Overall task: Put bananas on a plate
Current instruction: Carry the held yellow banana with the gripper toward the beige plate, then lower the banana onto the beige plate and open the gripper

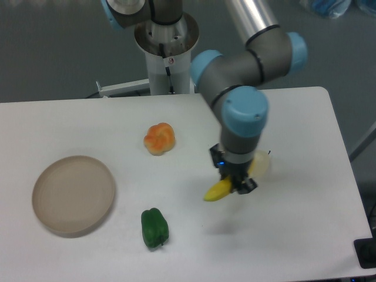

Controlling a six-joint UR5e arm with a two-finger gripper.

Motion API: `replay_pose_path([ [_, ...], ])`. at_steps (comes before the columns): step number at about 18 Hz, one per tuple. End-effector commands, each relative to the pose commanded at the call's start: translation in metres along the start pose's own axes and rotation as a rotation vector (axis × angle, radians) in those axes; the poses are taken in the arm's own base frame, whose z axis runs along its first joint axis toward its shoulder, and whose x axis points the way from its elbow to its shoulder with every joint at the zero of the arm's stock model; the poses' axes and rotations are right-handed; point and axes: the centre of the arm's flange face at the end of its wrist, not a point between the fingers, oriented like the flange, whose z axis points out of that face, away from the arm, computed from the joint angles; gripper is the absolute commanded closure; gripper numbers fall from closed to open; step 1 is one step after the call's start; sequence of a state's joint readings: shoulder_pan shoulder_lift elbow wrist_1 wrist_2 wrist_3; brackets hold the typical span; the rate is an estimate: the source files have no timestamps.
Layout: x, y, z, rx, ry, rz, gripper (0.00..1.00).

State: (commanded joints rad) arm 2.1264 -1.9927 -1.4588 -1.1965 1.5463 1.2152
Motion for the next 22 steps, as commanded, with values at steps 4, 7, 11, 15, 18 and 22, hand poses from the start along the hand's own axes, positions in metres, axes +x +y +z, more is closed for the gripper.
replay_pose_path([
  [4, 0.051, -0.065, 0.015, 0.009, 0.037, -0.013, 0.90],
  [7, 0.088, -0.109, 0.020, 0.010, 0.044, -0.026, 0.90],
  [11, 0.136, -0.157, 0.033, -0.001, 0.063, -0.045, 0.90],
  [15, 0.161, -0.187, 0.074, -0.036, 0.099, -0.073, 0.90],
  [18, 0.176, -0.217, 0.092, -0.014, 0.076, -0.068, 0.89],
  [22, 0.186, -0.231, 0.107, -0.027, 0.086, -0.070, 0.83],
])
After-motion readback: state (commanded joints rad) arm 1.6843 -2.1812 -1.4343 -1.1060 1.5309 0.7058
